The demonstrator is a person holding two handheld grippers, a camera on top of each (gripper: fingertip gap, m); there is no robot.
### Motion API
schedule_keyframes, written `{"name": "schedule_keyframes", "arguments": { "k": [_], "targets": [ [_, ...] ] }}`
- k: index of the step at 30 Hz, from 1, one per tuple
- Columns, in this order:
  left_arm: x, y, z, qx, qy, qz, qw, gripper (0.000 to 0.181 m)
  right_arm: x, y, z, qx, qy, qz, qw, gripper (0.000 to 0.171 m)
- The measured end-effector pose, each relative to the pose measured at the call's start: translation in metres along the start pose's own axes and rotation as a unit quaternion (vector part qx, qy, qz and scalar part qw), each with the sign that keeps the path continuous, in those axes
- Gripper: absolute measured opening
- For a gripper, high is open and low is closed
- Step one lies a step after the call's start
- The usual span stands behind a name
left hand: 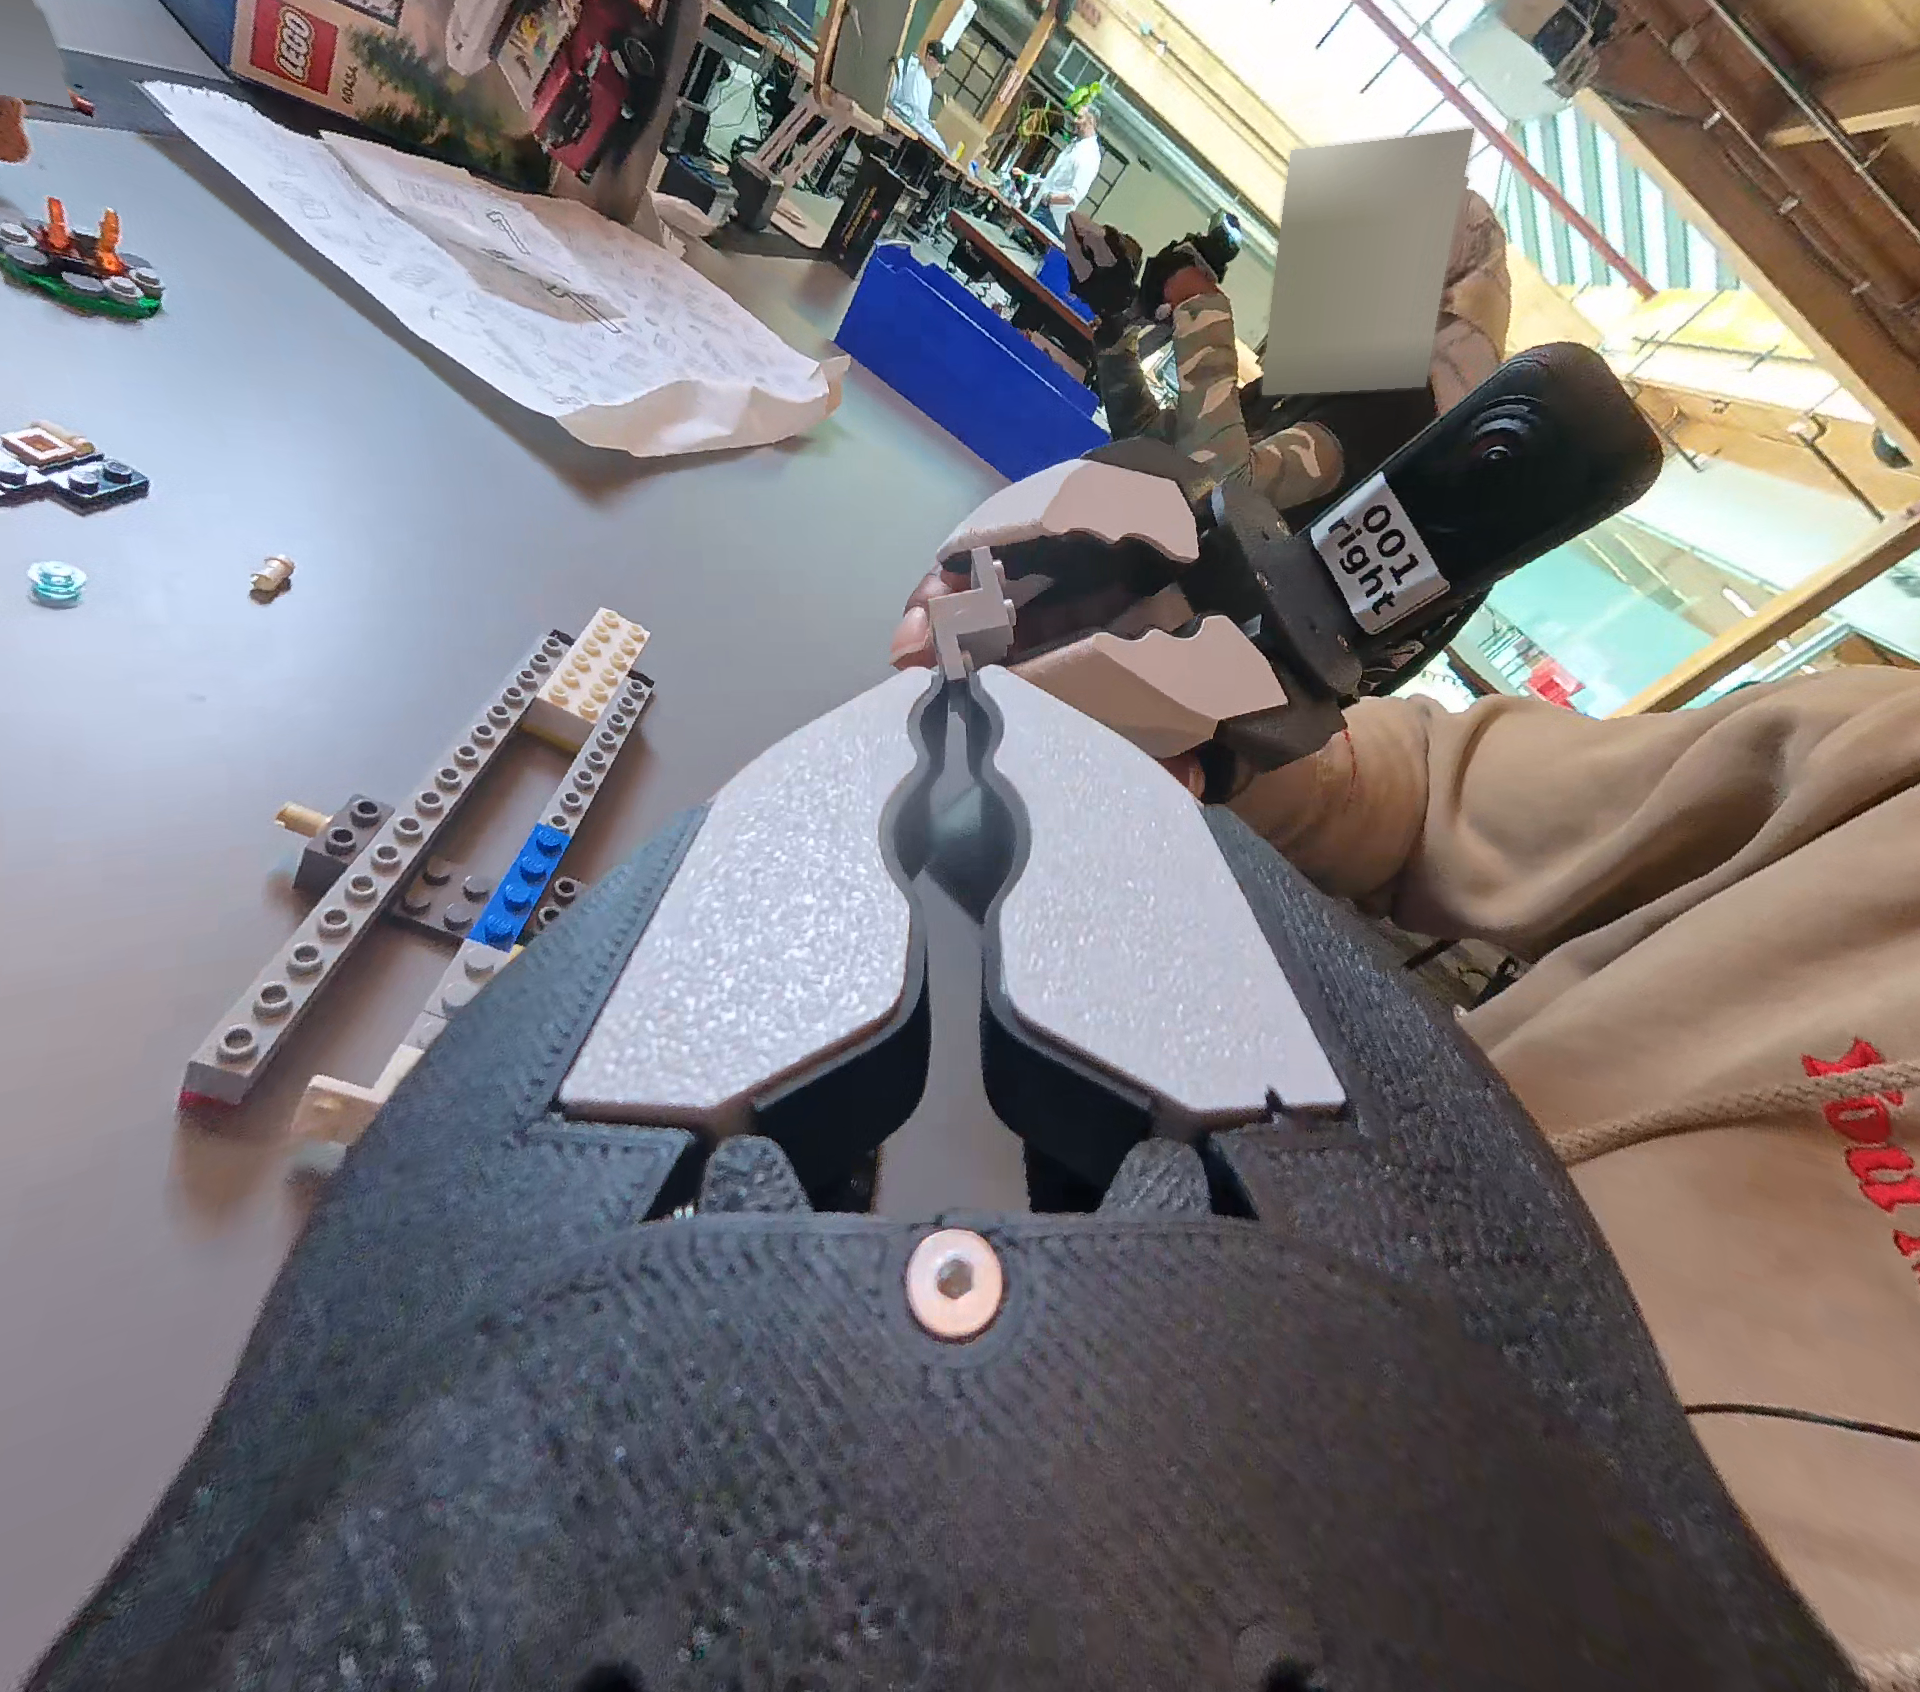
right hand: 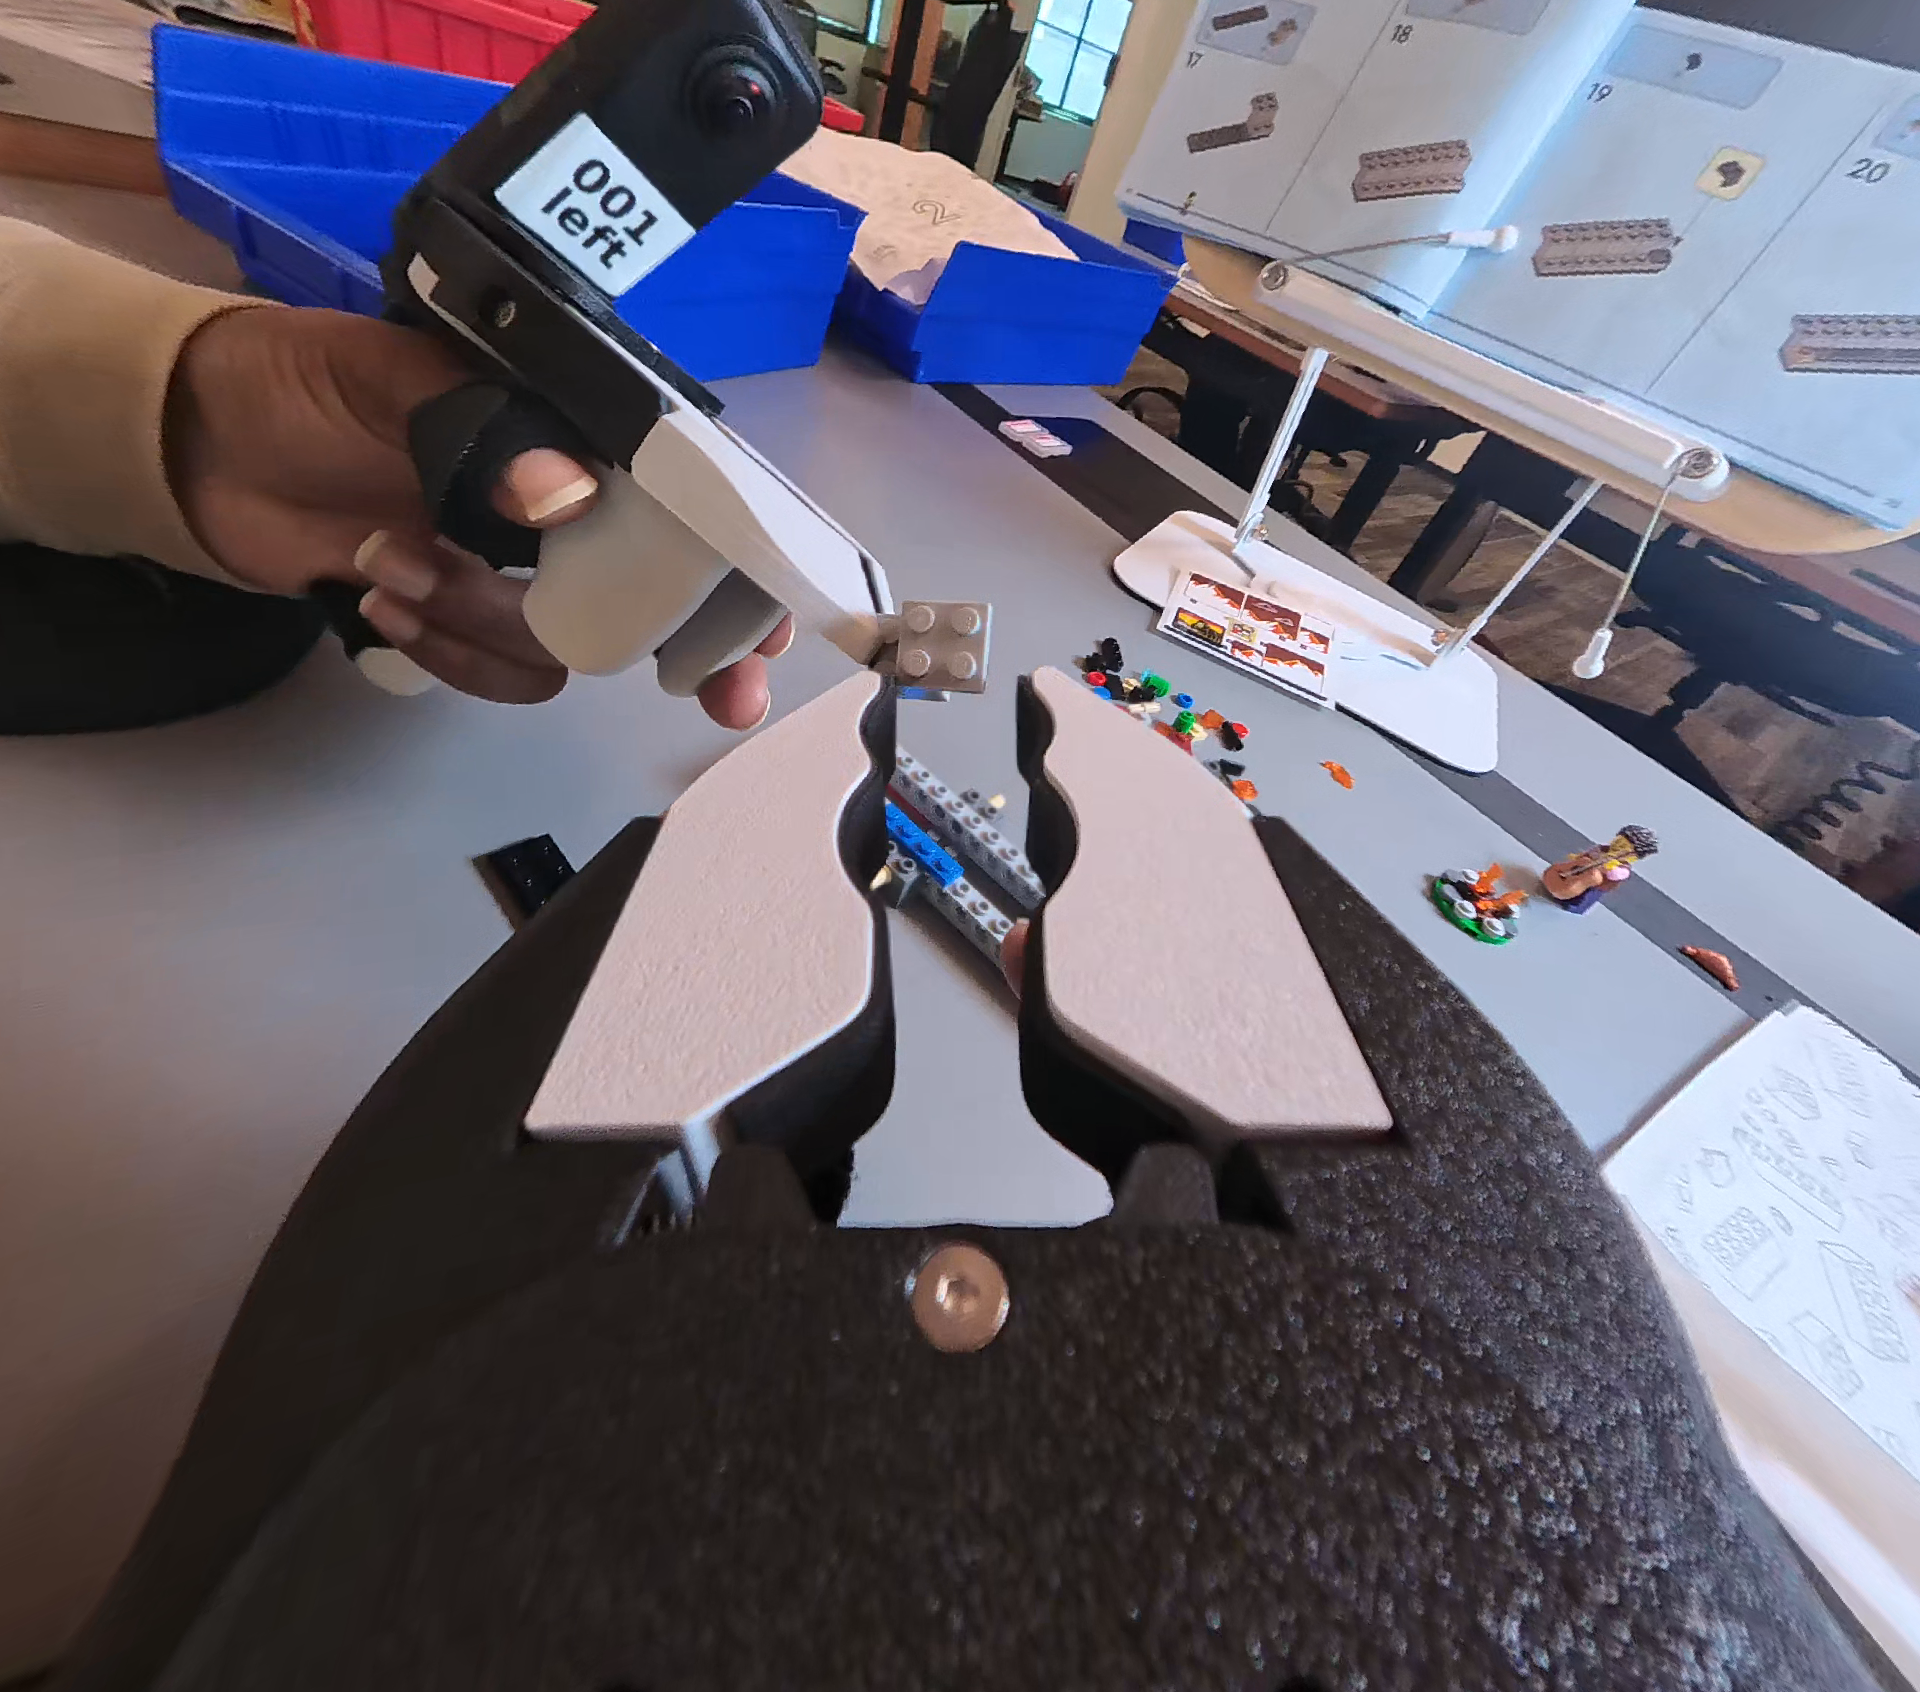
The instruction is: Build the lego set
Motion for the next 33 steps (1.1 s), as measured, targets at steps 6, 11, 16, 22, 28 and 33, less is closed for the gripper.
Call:
{"name": "schedule_keyframes", "arguments": {
  "k": [6,11,16,22,28,33],
  "targets": [
    [-0.002,-0.001,0.002,0.005,0.007,-0.008,1.0,0.003,-0.001,0.0,0.0,0.001,0.001,-0.004,1.0,0.021],
    [-0.002,-0.003,0.006,-0.006,-0.002,-0.012,1.0,0.003,-0.002,-0.001,0.002,0.0,0.008,-0.009,1.0,0.016],
    [-0.002,0.0,0.008,-0.066,-0.076,-0.007,0.995,0.01,0.0,0.0,0.005,-0.024,-0.033,-0.04,0.998,0.016],
    [-0.002,0.029,0.022,-0.279,-0.291,-0.024,0.915,0.034,-0.012,0.001,0.023,-0.124,-0.034,-0.17,0.977,0.016],
    [-0.002,0.044,0.05,-0.363,-0.291,-0.002,0.885,0.03,-0.029,-0.013,0.039,-0.259,0.0,-0.316,0.912,0.016],
    [-0.002,0.038,0.064,-0.38,-0.308,0.005,0.872,0.034,-0.039,-0.021,0.04,-0.305,-0.014,-0.389,0.869,0.016]
  ]
}}
Point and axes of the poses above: each gripper's, where its closed fingertips meet, y back along the fingers, z out of its underside, x = y × z across the jaws, the point moved 6 cm from there along y, back along the fingers, and after that the axes turned 12 degrees about x, right-handed, at the moved point
